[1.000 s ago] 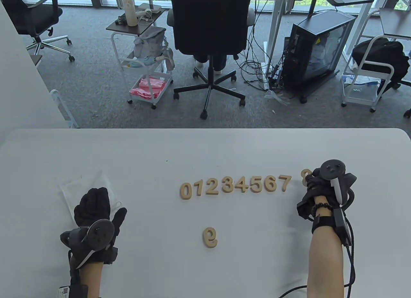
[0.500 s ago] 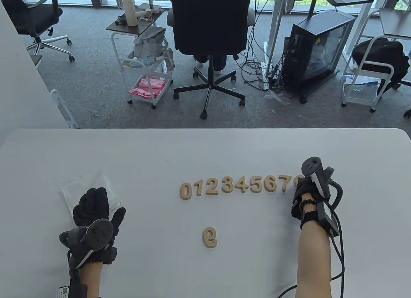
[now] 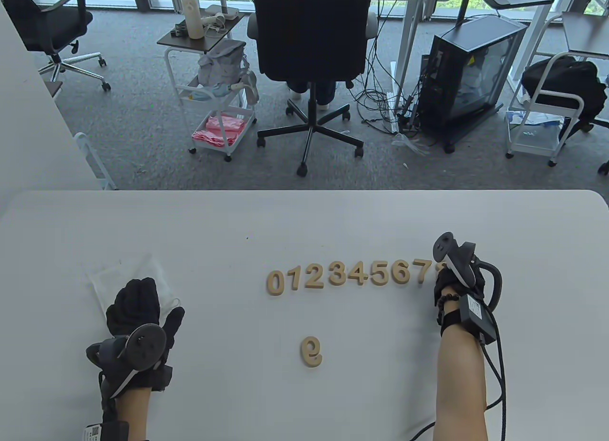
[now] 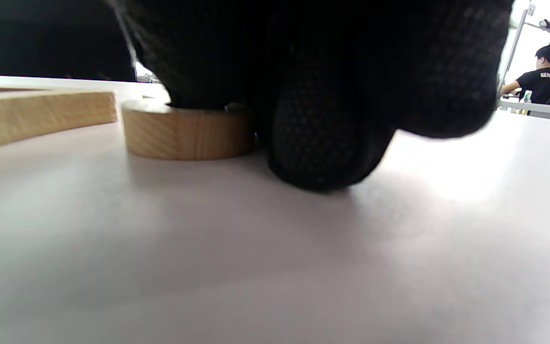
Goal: Empty bag and arrange number blocks in order
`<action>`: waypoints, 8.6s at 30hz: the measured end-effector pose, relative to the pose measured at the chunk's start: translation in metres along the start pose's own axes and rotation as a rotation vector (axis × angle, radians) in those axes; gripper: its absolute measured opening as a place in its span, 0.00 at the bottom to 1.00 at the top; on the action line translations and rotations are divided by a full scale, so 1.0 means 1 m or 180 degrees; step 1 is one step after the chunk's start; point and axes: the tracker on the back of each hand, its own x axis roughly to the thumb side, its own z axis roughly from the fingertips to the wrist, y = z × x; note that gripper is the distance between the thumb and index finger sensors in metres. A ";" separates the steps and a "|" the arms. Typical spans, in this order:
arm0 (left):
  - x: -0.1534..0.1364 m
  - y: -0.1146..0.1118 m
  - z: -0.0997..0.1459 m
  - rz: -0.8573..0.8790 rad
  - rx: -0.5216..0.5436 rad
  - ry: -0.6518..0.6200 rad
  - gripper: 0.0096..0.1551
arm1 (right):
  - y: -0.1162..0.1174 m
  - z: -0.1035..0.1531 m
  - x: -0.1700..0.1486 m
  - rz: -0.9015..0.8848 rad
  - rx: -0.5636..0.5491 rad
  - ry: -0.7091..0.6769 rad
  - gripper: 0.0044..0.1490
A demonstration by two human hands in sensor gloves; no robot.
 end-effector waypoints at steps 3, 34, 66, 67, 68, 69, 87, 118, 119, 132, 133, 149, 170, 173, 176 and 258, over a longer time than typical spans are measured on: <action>0.000 0.000 0.000 -0.0012 0.0001 -0.0002 0.51 | 0.000 0.000 -0.002 -0.0021 0.0013 -0.0002 0.25; 0.019 -0.006 0.002 0.0087 -0.0023 -0.0357 0.51 | -0.098 0.172 0.033 -0.0886 -0.0417 -0.1528 0.42; 0.035 -0.012 0.003 -0.0010 -0.0135 -0.0524 0.51 | 0.015 0.302 0.174 0.0646 0.0619 -0.2983 0.49; 0.035 -0.012 0.003 -0.0006 -0.0136 -0.0515 0.51 | 0.016 0.302 0.175 0.0699 0.0586 -0.2960 0.48; 0.035 -0.012 0.003 -0.0004 -0.0135 -0.0509 0.51 | 0.016 0.301 0.175 0.0710 0.0560 -0.2975 0.48; 0.034 -0.012 0.003 -0.0004 -0.0135 -0.0503 0.51 | 0.016 0.301 0.175 0.0681 0.0560 -0.2984 0.48; 0.033 -0.013 0.002 0.0010 -0.0165 -0.0491 0.51 | 0.016 0.299 0.176 0.0579 0.0429 -0.2957 0.44; 0.028 -0.011 0.000 0.0071 -0.0099 -0.0456 0.51 | -0.049 0.214 0.050 -0.3116 -0.0013 -0.1820 0.37; 0.028 -0.011 0.000 0.0073 -0.0090 -0.0457 0.51 | -0.051 0.209 0.041 -0.3195 -0.0115 -0.1728 0.38; 0.027 -0.009 0.000 -0.0019 -0.0038 -0.0445 0.51 | -0.074 0.127 -0.060 -0.3120 -0.0466 -0.0807 0.34; 0.027 -0.009 0.000 -0.0025 -0.0035 -0.0439 0.51 | -0.075 0.118 -0.071 -0.3055 -0.0472 -0.0706 0.32; 0.021 -0.012 -0.002 -0.0132 -0.0082 -0.0310 0.51 | -0.049 0.029 -0.108 -0.2035 -0.0284 0.0151 0.29; 0.015 -0.013 -0.003 -0.0165 -0.0138 -0.0196 0.51 | 0.001 -0.017 -0.059 -0.0998 -0.0164 0.0282 0.32; 0.015 -0.013 -0.003 -0.0160 -0.0137 -0.0186 0.51 | 0.002 -0.018 -0.056 -0.0992 -0.0113 0.0324 0.33; 0.015 -0.013 -0.002 -0.0166 -0.0140 -0.0178 0.51 | 0.004 -0.019 -0.056 -0.1011 -0.0065 0.0352 0.33; 0.071 -0.052 0.007 -0.0426 -0.1532 -0.0874 0.57 | -0.018 0.228 -0.002 -0.0322 -0.0181 -0.1946 0.50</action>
